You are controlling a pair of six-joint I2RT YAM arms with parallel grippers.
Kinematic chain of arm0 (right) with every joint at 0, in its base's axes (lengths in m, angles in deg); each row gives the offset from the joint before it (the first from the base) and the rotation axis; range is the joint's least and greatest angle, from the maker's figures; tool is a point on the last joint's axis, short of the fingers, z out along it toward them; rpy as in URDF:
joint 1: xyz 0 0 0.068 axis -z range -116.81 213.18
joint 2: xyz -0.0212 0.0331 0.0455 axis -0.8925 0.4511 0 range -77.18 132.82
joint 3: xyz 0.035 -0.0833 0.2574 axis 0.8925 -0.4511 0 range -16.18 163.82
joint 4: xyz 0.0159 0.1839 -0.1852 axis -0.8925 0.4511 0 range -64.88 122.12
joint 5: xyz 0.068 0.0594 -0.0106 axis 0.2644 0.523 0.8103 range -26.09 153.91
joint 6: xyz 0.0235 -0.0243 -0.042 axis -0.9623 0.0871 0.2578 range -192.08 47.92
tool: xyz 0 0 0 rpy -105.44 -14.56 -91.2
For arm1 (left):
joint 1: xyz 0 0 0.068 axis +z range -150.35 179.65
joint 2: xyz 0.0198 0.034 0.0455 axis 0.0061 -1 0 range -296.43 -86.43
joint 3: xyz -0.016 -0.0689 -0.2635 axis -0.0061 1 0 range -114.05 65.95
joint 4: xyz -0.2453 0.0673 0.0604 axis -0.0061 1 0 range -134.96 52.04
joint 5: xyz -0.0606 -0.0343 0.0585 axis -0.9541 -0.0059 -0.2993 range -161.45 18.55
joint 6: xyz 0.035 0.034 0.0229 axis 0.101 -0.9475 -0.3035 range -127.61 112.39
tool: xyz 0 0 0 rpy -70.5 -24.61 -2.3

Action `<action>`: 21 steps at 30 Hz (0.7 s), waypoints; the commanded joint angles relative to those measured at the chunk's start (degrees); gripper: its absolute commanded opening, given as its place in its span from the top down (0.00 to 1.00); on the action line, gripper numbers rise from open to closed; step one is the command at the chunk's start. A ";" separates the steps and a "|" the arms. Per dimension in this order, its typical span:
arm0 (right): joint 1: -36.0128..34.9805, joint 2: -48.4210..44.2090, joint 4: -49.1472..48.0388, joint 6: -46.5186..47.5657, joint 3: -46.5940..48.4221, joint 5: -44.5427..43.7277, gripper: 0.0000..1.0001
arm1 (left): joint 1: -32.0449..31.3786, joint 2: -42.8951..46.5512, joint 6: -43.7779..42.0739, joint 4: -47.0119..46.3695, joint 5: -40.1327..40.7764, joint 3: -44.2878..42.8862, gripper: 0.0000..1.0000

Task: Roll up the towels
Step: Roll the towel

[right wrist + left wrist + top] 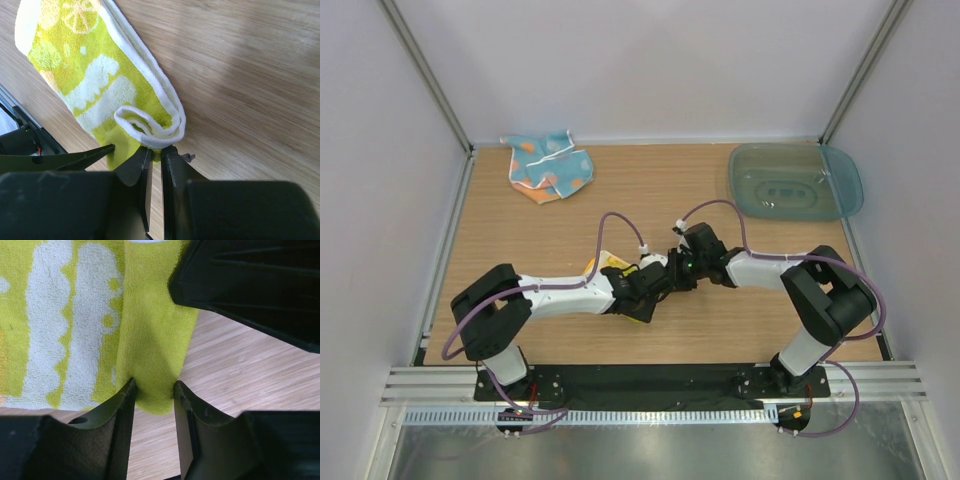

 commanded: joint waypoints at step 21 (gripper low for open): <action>4.86 -6.48 17.58 5.22 10.95 -5.10 0.36 | -0.74 1.99 0.20 -1.12 -7.45 2.05 0.94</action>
